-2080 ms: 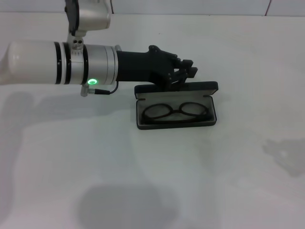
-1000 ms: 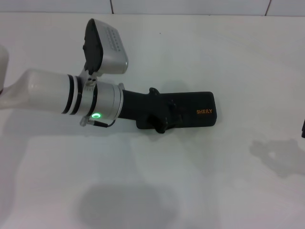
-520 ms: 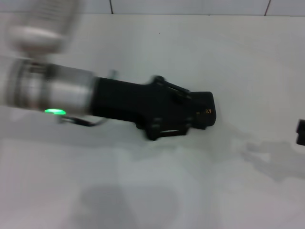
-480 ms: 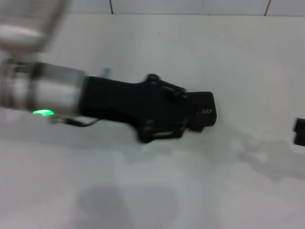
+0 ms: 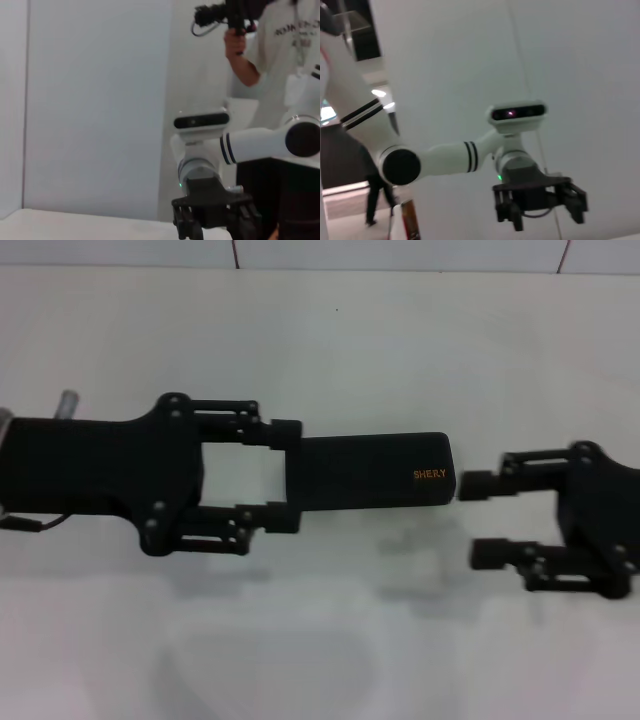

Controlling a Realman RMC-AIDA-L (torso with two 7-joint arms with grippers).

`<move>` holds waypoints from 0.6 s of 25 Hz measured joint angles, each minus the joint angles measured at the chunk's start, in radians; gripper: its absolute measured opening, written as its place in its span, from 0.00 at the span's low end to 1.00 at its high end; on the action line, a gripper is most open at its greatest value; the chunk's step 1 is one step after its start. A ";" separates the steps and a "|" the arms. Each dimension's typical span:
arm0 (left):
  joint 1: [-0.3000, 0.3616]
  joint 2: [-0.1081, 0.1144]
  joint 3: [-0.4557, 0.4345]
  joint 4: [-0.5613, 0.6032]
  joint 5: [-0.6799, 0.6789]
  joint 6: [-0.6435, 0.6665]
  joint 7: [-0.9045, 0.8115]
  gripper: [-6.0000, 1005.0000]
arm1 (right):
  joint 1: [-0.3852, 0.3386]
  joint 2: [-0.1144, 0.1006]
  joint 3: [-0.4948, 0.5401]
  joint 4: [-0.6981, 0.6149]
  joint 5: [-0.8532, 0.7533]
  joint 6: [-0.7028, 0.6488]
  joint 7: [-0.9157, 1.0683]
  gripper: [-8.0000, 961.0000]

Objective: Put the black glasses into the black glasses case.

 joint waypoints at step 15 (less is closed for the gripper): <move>0.005 0.017 -0.057 -0.214 -0.007 0.016 0.174 0.67 | 0.056 0.000 -0.103 0.040 0.074 0.072 -0.062 0.55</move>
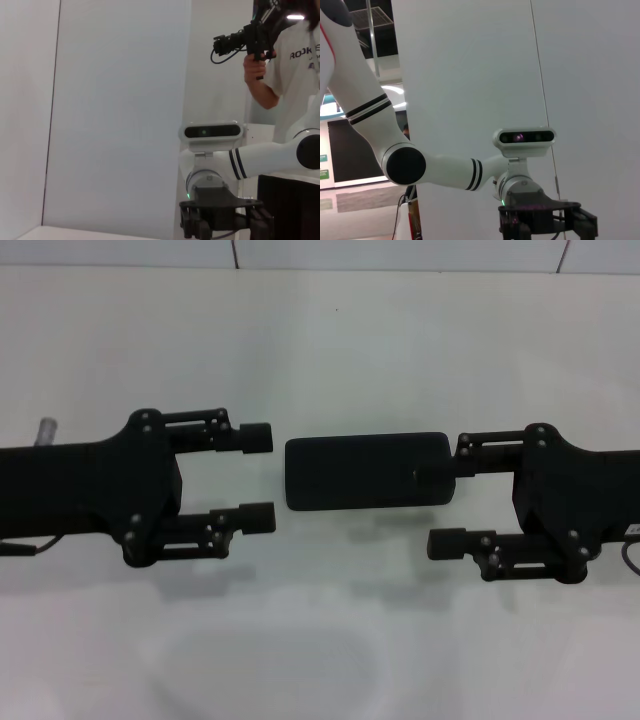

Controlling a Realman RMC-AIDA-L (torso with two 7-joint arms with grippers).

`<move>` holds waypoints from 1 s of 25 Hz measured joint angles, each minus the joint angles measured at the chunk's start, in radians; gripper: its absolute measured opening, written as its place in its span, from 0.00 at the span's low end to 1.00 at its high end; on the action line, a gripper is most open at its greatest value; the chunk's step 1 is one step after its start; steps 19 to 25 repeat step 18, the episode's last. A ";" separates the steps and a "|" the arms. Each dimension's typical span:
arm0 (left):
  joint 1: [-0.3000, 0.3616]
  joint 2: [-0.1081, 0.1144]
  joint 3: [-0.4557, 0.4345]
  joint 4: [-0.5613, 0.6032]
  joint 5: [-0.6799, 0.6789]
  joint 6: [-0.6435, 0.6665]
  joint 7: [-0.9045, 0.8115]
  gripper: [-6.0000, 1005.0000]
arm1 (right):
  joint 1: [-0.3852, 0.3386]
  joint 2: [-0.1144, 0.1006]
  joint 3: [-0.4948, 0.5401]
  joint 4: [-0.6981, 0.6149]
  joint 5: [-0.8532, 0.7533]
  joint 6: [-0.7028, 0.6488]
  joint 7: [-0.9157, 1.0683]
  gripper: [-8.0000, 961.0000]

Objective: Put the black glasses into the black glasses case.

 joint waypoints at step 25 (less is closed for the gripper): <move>0.004 -0.003 -0.002 -0.050 0.025 0.002 0.027 0.67 | 0.000 -0.003 -0.003 0.040 0.020 0.011 -0.031 0.83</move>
